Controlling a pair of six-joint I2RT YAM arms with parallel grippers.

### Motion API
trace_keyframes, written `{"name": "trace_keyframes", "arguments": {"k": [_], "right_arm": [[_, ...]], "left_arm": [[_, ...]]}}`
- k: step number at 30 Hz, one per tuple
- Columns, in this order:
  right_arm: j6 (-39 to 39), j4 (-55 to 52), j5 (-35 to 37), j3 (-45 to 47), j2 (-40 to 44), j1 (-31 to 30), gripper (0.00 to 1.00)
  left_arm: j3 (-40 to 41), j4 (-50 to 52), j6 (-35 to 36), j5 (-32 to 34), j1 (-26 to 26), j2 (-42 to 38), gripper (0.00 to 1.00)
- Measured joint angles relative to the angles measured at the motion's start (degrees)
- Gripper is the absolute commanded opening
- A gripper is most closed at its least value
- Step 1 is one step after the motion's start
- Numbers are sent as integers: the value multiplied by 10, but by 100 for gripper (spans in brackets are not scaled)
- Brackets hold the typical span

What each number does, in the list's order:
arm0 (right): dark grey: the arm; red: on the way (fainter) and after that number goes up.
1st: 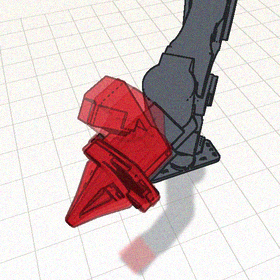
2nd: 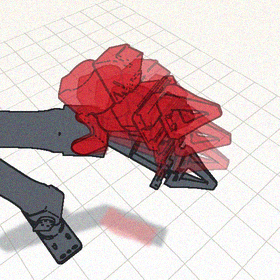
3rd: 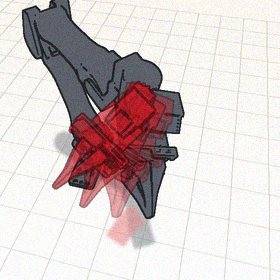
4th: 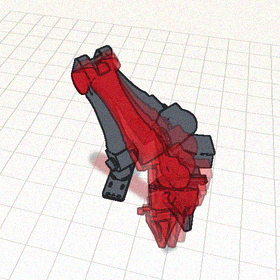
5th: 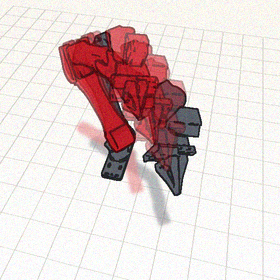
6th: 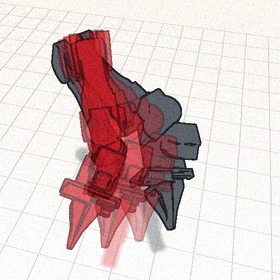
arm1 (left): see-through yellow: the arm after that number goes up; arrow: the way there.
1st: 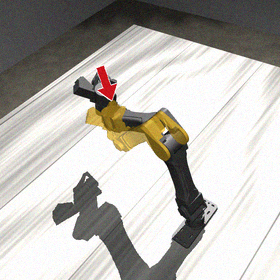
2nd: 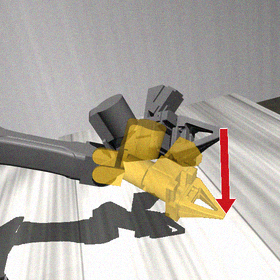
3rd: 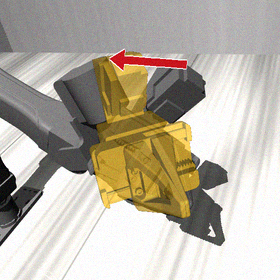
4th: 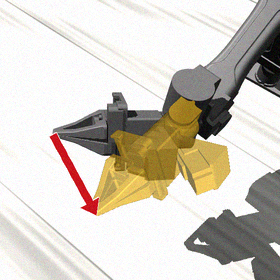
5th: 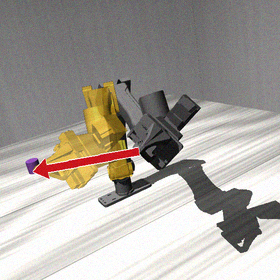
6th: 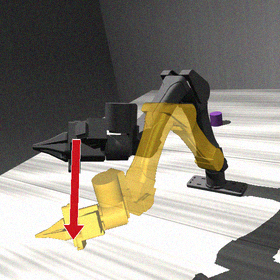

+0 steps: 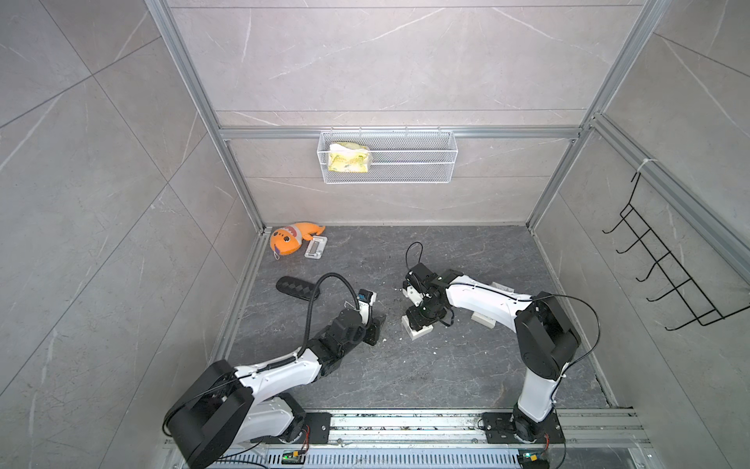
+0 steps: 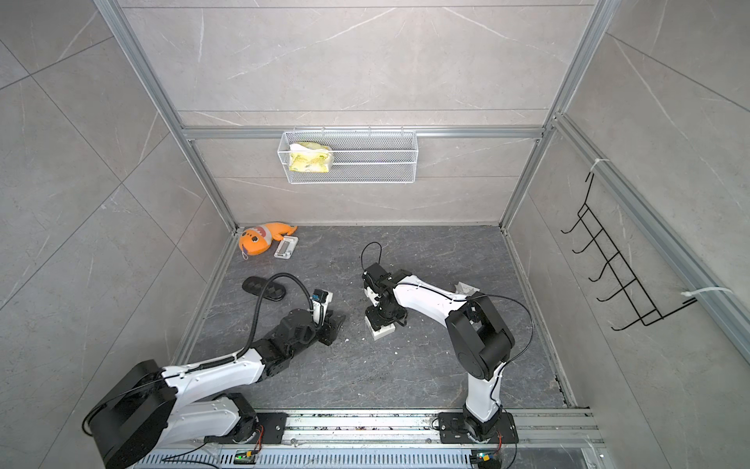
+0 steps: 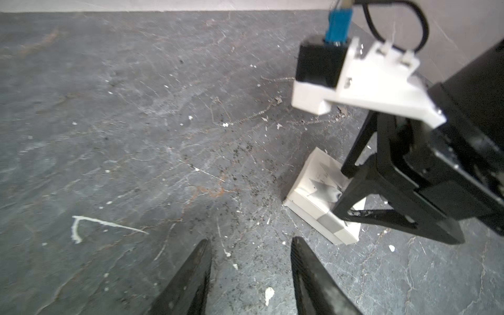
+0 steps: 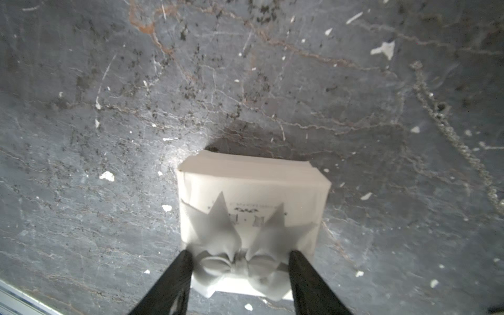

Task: Take the necklace out of the lift-off lid jewelry box
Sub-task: Close the lid on the jewelry box.

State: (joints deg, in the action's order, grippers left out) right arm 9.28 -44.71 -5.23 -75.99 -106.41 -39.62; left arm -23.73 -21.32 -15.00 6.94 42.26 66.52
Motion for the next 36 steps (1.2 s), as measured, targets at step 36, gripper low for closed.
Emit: {"name": "trace_keyframes", "arguments": {"k": [36], "right_arm": [[-5,39,17,-8,117,5,83]], "left_arm": [[-57,224,62,19,-320,-105,82]]}}
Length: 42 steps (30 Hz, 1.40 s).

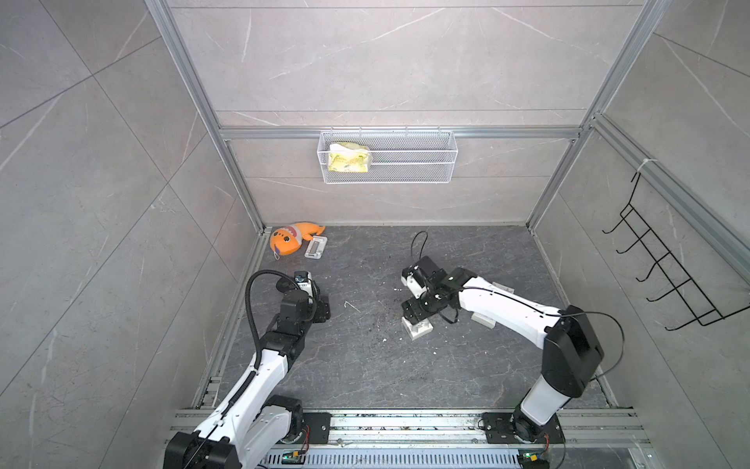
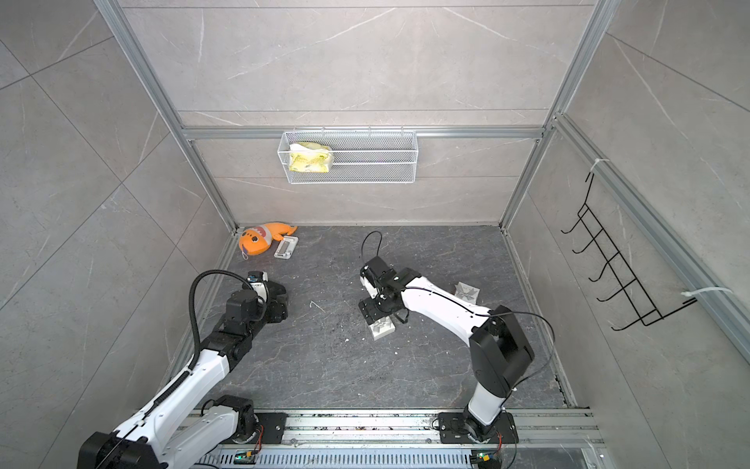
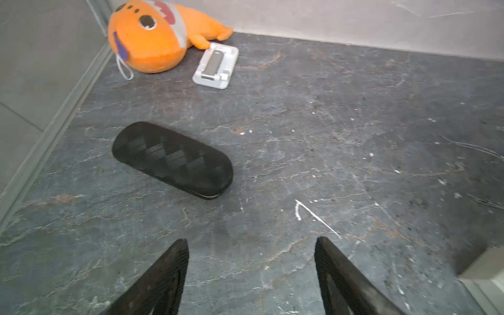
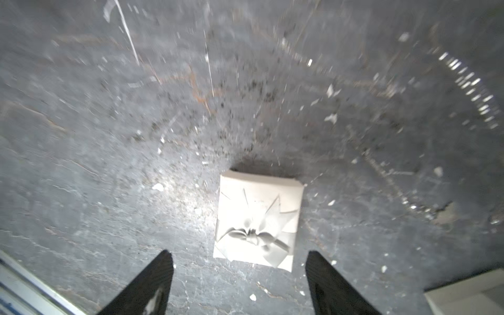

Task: Take the necklace out of the lift-off lid jewelry box
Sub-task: Close the lid on the jewelry box, then reset both arms

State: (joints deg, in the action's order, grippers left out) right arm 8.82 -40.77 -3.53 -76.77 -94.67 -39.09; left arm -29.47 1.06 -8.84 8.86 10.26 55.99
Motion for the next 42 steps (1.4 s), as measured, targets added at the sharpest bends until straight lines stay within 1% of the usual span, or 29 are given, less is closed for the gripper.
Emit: {"name": "trace_keyframes", "arguments": {"k": [3,7,9,12,15,16,17,19,22,24,27,31,35,42], "right_arm": [[-21,67,-1,38,69,48,89],[-52,179,54,165,169,116,95],[-66,227,89,221,189,143,98],[-84,304,135,294,190,177,99],[-85,395,160,358,183,213,99],[-85,431,168,377,176,225,99],[-87,467,179,395,163,237,99],[-91,535,195,426,141,252,99],[-99,680,196,503,115,266,99],[-99,726,184,539,107,279,99],[-95,807,166,561,85,309,100],[-89,861,146,563,78,321,99],[-86,886,136,563,78,321,99],[-86,897,131,563,78,321,99]], "left_arm": [[2,-38,7,0,-47,46,84],[36,-135,7,4,-96,92,87],[64,-195,8,14,-113,118,88],[94,-269,14,30,-129,175,89],[94,-320,18,29,-138,228,90],[91,-340,21,26,-141,246,96],[87,-355,24,20,-141,261,96],[87,-382,30,10,-142,278,96],[100,-444,33,3,-142,294,97],[104,-456,34,0,-142,297,98],[106,-472,34,-1,-142,297,99],[106,-480,34,-1,-142,297,100],[106,-485,34,-1,-142,297,100],[106,-491,34,-1,-142,297,100]]}}
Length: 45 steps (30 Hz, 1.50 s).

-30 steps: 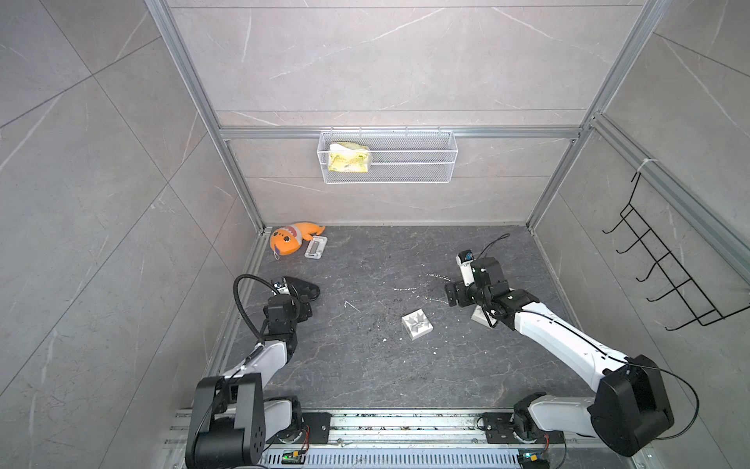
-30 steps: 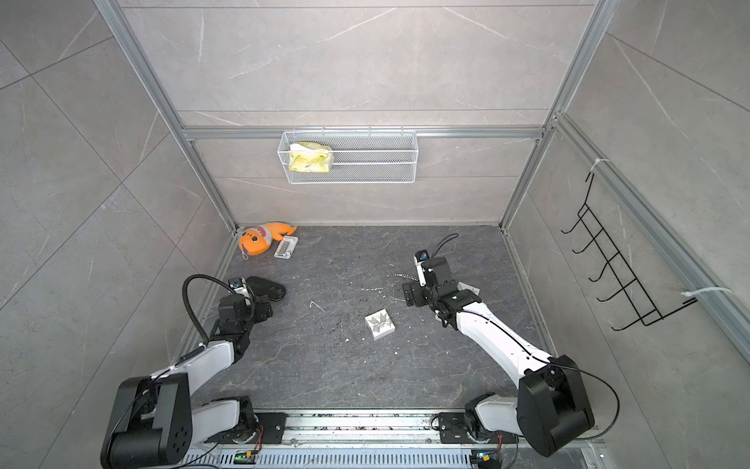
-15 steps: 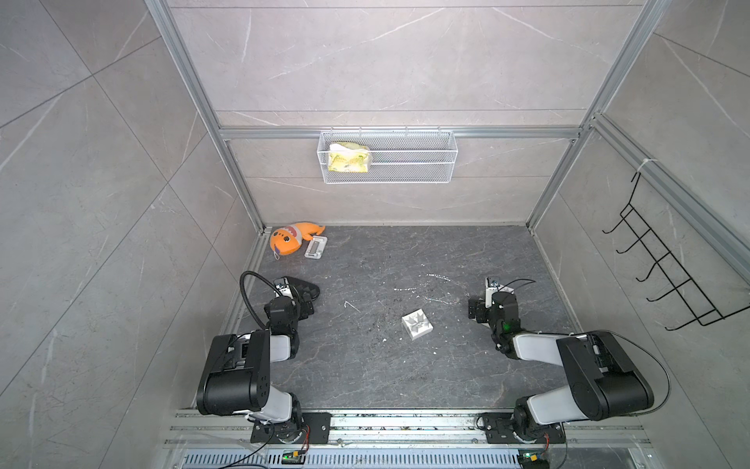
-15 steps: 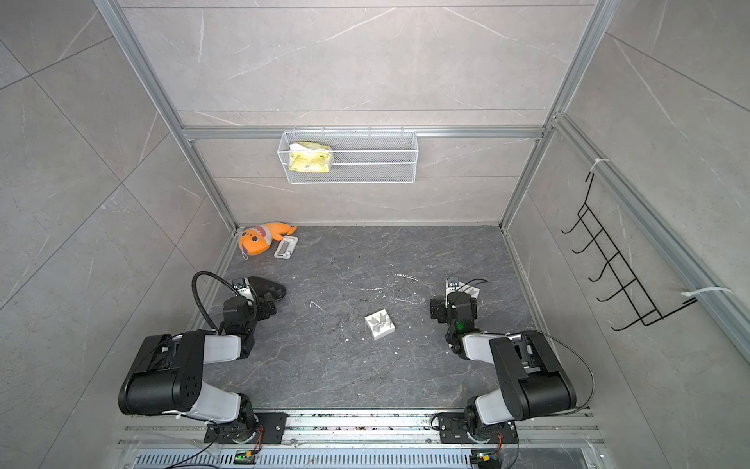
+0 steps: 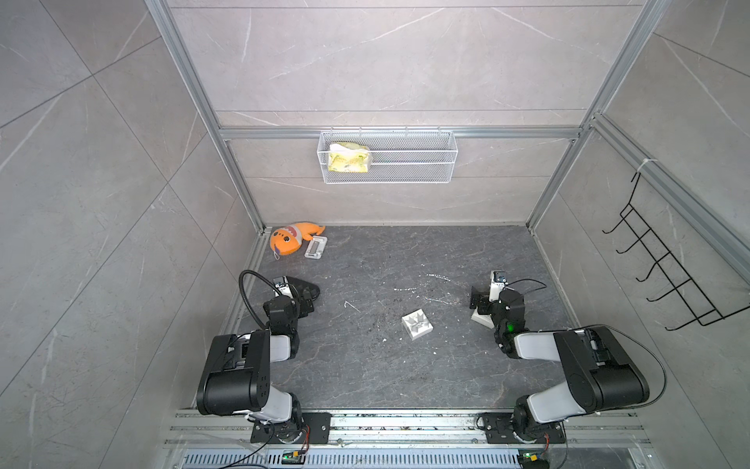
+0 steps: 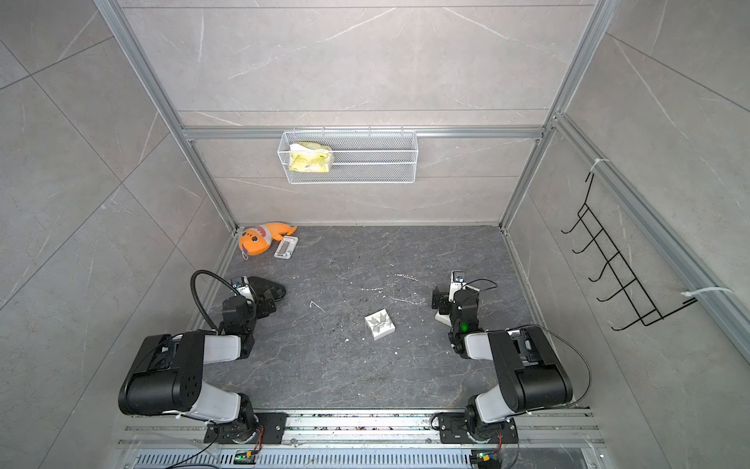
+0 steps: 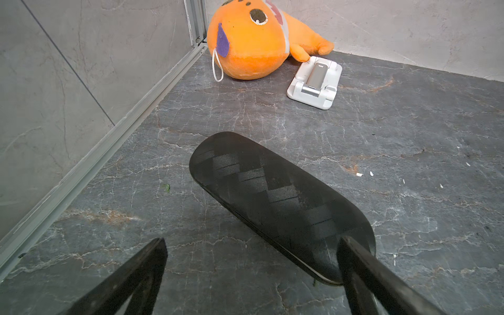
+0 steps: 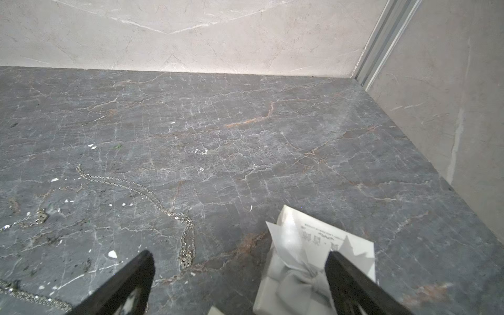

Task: Take the necklace out of the lift-off lid jewelry box
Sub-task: Reset both arms

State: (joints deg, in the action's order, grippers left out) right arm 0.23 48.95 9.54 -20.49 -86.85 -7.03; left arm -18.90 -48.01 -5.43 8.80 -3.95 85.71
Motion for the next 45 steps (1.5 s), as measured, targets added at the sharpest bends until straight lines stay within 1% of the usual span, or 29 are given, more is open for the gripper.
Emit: {"name": "trace_keyframes", "arguments": {"k": [14,18,21,26,30,32,35,37,40,45], "right_arm": [[0,6,0,0,0,0,99],[0,6,0,0,0,0,99],[0,7,0,0,0,0,99],[0,7,0,0,0,0,99],[0,7,0,0,0,0,99],[0,7,0,0,0,0,99],[0,7,0,0,0,0,99],[0,7,0,0,0,0,99],[0,7,0,0,0,0,99],[0,7,0,0,0,0,99]], "left_arm": [[0,1,16,-5,7,0,100],[-4,9,29,-44,7,0,100],[-6,13,35,-61,7,0,100],[-5,10,28,-24,8,0,100],[-6,13,39,-62,6,0,100],[-6,13,40,-65,7,0,100],[-6,12,35,-30,12,0,100],[-6,12,34,-21,12,0,100],[-6,13,39,-45,11,0,100],[-6,14,41,-57,11,0,100]]}}
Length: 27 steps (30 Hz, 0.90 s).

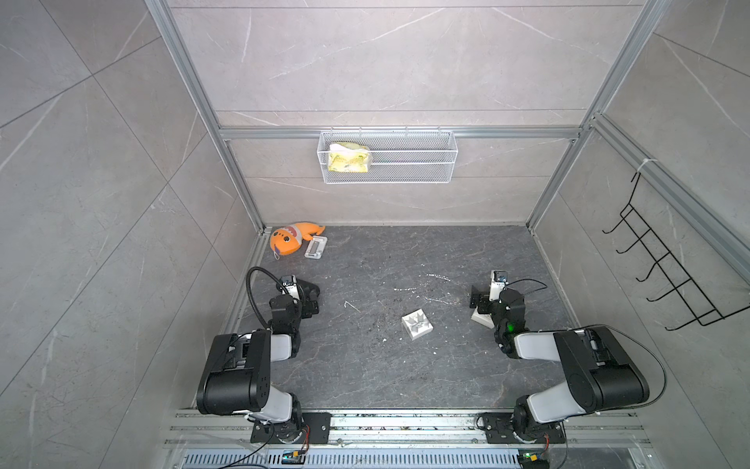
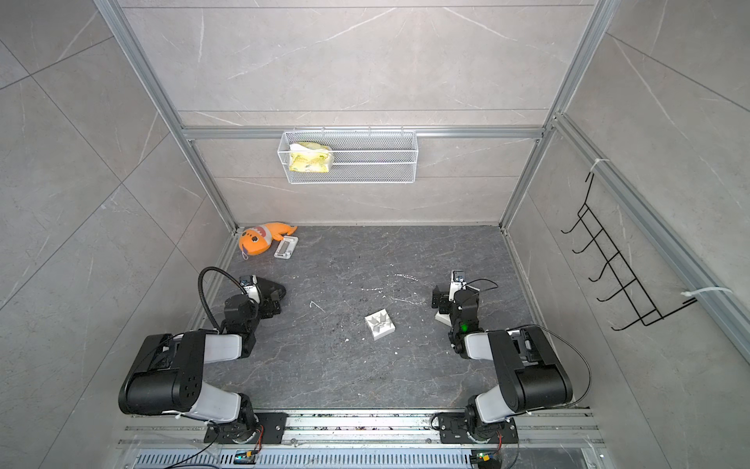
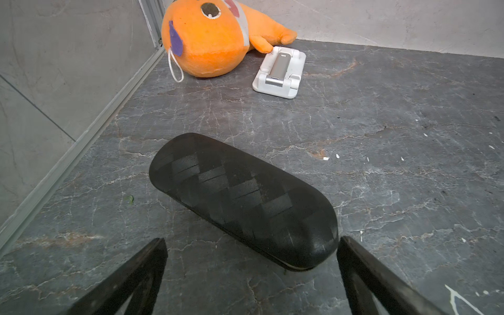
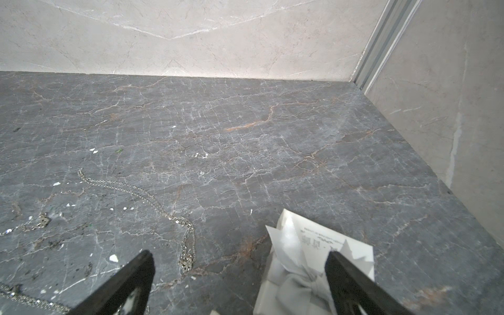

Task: Take the necklace out of the lift-off lid jewelry box
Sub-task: Reset both arms

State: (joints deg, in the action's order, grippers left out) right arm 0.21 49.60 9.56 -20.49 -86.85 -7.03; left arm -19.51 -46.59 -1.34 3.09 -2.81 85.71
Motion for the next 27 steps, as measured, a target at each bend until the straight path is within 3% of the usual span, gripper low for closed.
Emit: {"name": "trace_keyframes", "arguments": {"k": [20,27], "right_arm": [[0,0,0,0,0,0,99],[0,0,0,0,0,0,99]], "left_arm": [[0,2,0,-5,0,0,100],[0,-1,9,-36,-1,0,100]]}}
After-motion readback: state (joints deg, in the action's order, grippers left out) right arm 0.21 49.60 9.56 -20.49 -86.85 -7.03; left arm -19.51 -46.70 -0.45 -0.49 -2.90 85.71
